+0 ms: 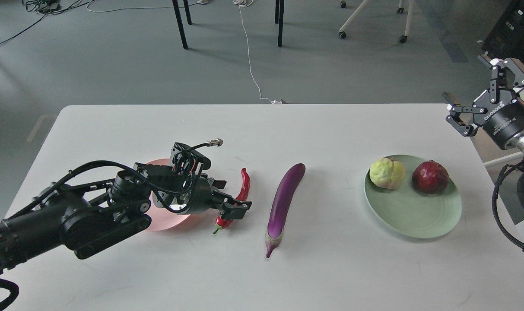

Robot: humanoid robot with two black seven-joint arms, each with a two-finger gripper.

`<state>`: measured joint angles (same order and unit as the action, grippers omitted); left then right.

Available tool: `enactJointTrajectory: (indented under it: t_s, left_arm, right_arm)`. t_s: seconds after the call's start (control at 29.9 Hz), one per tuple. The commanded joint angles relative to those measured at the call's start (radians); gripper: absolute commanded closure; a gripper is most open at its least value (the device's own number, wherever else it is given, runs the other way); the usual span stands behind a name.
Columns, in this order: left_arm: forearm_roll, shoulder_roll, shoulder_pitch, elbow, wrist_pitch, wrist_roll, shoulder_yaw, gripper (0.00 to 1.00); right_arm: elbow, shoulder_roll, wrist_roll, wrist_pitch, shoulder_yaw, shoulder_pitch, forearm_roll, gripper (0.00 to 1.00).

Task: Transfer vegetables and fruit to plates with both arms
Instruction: 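Grasp the red chili pepper with the left gripper and lift it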

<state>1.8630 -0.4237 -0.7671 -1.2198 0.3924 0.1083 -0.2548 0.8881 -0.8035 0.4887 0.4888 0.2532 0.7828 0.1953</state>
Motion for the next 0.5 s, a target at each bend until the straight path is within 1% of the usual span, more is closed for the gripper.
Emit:
enactJointTrajectory:
  t_s: [0.0, 0.07, 0.17, 0.23, 0.27, 0.3, 0.33, 0.37, 0.4, 0.47]
  left_arm:
    - [0.001, 0.002, 0.005, 0.003, 0.002, -0.007, 0.002, 0.03]
    - [0.004, 0.002, 0.006, 0.003, 0.006, -0.004, 0.002, 0.09]
    - [0.005, 0.006, 0.006, 0.002, 0.023, 0.005, 0.011, 0.2]
    - [0.005, 0.006, -0.004, 0.002, 0.031, 0.011, 0.04, 0.29]
    - [0.005, 0.006, -0.004, 0.002, 0.031, 0.011, 0.04, 0.29]
    - [0.008, 0.006, -0.009, 0.002, 0.031, 0.011, 0.051, 0.37]
    - [0.019, 0.008, -0.008, 0.002, 0.031, 0.011, 0.051, 0.53]
    - [0.033, 0.008, -0.004, 0.002, 0.031, 0.011, 0.051, 0.65]
    - [0.053, 0.01, -0.003, 0.002, 0.031, 0.011, 0.051, 0.75]
    - [0.083, 0.01, -0.001, 0.002, 0.031, 0.014, 0.051, 0.83]
  right_arm:
    - [0.0, 0.0, 0.0, 0.0, 0.0, -0.002, 0.0, 0.01]
    - [0.0, 0.0, 0.0, 0.0, 0.0, -0.003, 0.001, 0.01]
    - [0.0, 0.0, 0.0, 0.0, -0.002, -0.008, 0.0, 0.01]
    - [0.0, 0.0, 0.0, 0.0, -0.003, -0.008, 0.0, 0.01]
    - [0.0, 0.0, 0.0, 0.0, -0.003, -0.008, 0.0, 0.01]
    - [0.0, 0.001, 0.0, 0.0, -0.003, -0.008, 0.0, 0.01]
    - [0.002, 0.001, 0.0, 0.0, -0.003, -0.008, 0.0, 0.01]
    - [0.003, 0.0, 0.0, 0.0, -0.002, -0.008, 0.0, 0.01]
    - [0.005, 0.0, 0.0, 0.0, -0.002, -0.008, 0.0, 0.01]
    - [0.005, -0.002, 0.0, 0.0, -0.002, -0.008, 0.0, 0.01]
